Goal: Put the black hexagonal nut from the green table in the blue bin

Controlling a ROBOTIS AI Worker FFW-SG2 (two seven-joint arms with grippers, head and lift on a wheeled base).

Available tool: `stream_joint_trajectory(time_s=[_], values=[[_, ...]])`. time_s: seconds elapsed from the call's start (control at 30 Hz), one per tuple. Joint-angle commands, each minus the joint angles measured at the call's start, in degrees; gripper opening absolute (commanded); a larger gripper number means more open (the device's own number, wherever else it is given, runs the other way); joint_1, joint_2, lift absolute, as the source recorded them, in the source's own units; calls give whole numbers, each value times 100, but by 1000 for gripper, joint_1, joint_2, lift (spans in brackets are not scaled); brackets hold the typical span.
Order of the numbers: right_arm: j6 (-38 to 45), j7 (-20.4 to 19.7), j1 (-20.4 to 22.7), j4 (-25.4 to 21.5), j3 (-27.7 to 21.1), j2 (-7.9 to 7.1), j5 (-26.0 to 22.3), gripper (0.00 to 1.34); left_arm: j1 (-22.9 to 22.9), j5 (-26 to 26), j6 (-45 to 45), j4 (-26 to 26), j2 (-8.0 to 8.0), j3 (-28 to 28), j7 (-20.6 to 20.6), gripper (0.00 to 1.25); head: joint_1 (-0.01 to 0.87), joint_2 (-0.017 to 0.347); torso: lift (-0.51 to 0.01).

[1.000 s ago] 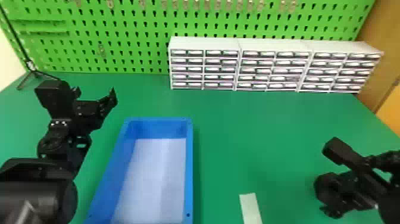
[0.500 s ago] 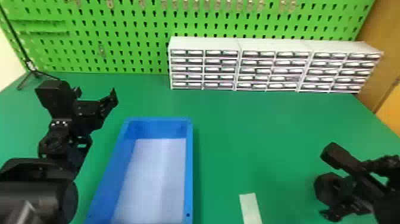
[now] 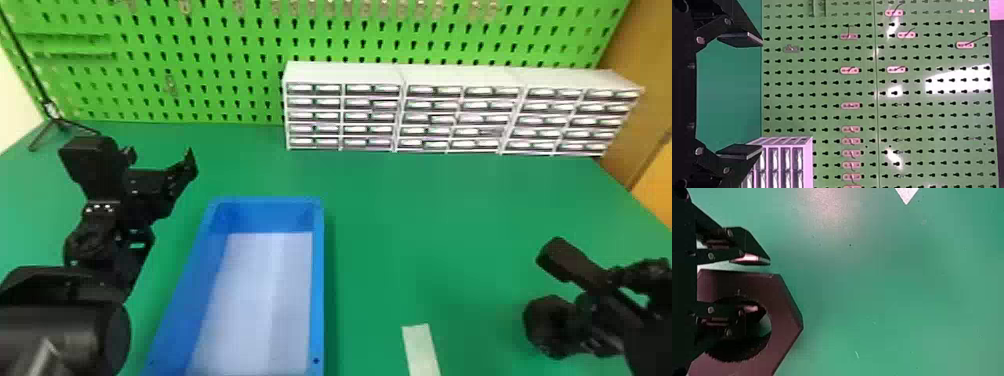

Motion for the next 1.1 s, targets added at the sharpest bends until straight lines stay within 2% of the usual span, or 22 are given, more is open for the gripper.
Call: stream_joint_trajectory(time_s=[0.0,0.1,0.57,0.77,1.07], values=[[15,0,-14,-26,-8,-11,9,400,-1,0,0,0,0,2,0,936,686,28,-96],[24,0,-32,-26,0,-11,18,288,-10,0,0,0,0,-7,9,936,686,28,-96],[68,9,-93,-61,44,-90,36,288,-18,-9,0,0,0,-7,9,936,686,28,-96],[217,9,-260,-298,-61,-152,71,288,-18,-9,0,0,0,-7,9,936,686,28,-96],[419,9,-682,-624,-167,-336,-254,288,-18,0,0,0,0,-7,9,936,686,28,-96]])
